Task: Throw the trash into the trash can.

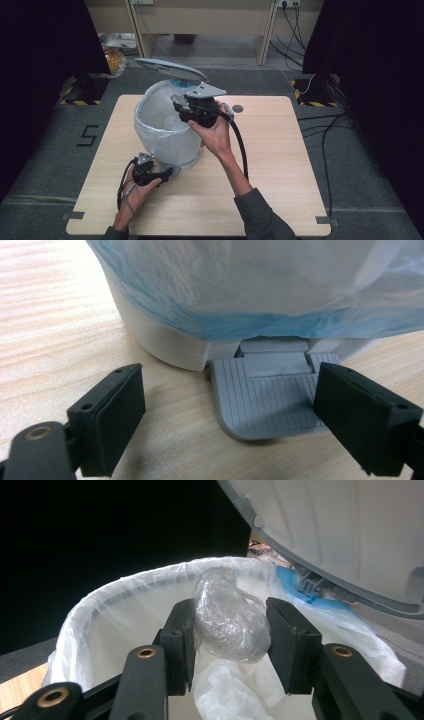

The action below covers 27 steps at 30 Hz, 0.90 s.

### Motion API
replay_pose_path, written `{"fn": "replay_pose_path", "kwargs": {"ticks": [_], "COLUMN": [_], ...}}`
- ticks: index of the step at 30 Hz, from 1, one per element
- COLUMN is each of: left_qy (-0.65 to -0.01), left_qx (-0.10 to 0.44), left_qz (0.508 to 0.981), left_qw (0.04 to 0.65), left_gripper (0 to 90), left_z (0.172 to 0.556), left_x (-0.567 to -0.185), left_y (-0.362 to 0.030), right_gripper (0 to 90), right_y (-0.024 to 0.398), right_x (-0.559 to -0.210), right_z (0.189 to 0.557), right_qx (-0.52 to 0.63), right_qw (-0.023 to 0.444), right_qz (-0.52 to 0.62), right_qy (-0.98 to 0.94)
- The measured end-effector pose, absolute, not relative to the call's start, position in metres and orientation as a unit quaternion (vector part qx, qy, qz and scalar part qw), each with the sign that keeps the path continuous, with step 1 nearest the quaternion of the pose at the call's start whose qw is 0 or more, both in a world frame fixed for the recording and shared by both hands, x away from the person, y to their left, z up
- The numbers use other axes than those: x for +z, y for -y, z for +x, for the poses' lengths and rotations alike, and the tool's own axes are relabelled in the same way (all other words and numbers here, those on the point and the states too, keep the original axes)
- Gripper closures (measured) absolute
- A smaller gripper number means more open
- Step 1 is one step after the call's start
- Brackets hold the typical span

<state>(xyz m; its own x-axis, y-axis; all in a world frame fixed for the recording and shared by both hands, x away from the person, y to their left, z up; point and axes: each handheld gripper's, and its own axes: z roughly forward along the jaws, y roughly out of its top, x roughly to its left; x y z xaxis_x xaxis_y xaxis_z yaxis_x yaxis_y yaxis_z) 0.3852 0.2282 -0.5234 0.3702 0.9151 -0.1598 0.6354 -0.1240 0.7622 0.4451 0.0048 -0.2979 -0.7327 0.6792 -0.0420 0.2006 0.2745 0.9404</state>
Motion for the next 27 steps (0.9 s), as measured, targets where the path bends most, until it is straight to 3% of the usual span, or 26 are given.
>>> {"fn": "replay_pose_path", "kwargs": {"ticks": [8,15,27], "left_qy": [-0.532,-0.532,-0.532], "left_qx": [0.178,0.178,0.178], "left_qz": [0.728,0.728,0.728], "left_qw": [0.393,0.393,0.394], "left_gripper": [12.4,12.4,12.4], "left_z": [0.385,0.385,0.385], "left_x": [-0.523,-0.523,-0.523], "left_y": [-0.228,-0.228,-0.228], "right_gripper": [55.5,38.9,35.8], "right_y": [-0.014,-0.015,0.018], "right_x": [-0.304,-0.306,-0.295], "right_z": [0.449,0.449,0.439], "right_qx": [0.524,0.523,0.53], "right_qw": [0.212,0.203,0.225], "right_qz": [0.282,0.28,0.293], "right_qy": [-0.775,-0.779,-0.764]}}
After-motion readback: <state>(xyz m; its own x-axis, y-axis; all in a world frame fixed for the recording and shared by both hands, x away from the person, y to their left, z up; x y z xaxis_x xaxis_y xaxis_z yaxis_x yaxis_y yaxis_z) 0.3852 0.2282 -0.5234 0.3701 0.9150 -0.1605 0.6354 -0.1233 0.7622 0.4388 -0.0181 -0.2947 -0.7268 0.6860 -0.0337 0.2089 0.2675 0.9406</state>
